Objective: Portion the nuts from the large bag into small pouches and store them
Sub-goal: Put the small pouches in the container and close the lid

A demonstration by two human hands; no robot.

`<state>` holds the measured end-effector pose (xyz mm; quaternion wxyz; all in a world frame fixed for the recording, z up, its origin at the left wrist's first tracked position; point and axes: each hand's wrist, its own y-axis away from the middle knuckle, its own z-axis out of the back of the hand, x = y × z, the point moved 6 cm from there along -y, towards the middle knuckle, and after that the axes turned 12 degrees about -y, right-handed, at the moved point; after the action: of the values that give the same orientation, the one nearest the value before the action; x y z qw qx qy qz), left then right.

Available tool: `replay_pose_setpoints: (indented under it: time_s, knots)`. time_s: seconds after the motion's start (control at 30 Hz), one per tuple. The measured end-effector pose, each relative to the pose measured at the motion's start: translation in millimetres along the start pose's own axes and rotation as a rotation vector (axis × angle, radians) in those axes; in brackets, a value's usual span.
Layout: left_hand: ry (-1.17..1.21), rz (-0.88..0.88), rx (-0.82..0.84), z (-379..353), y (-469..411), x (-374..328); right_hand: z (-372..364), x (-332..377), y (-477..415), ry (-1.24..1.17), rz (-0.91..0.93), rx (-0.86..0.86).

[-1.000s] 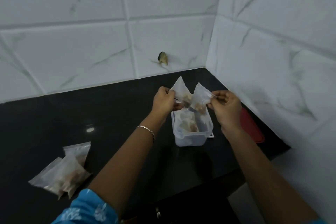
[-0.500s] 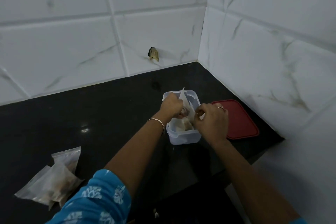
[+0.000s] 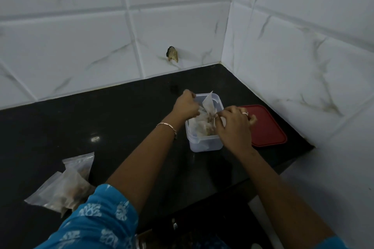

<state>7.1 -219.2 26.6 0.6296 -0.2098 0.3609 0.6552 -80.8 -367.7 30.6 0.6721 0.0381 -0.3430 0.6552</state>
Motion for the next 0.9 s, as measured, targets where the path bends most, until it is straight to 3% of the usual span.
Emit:
replay_pose_setpoints:
  time_s: [0.17,0.27,0.47,0.7,0.8,0.9]
  knots:
    - [0.201,-0.093,-0.215,46,57,29,1,47,1,-0.161,0.150,-0.062]
    - [0.276,-0.059,-0.362,72,97,73,-16,92,10,-0.254,0.261,-0.022]
    - [0.378,0.086,-0.648,125,168,167,-76,170,43,-0.384,0.360,0.242]
    - [0.373,0.344,-1.027,179,262,256,-148,234,96,-0.460,0.434,0.741]
    - [0.401,0.503,-1.046,181,283,295,-168,255,113,-0.479,0.458,0.895]
    - [0.490,0.622,-0.891,171,283,326,-185,270,123,-0.476,0.461,0.996]
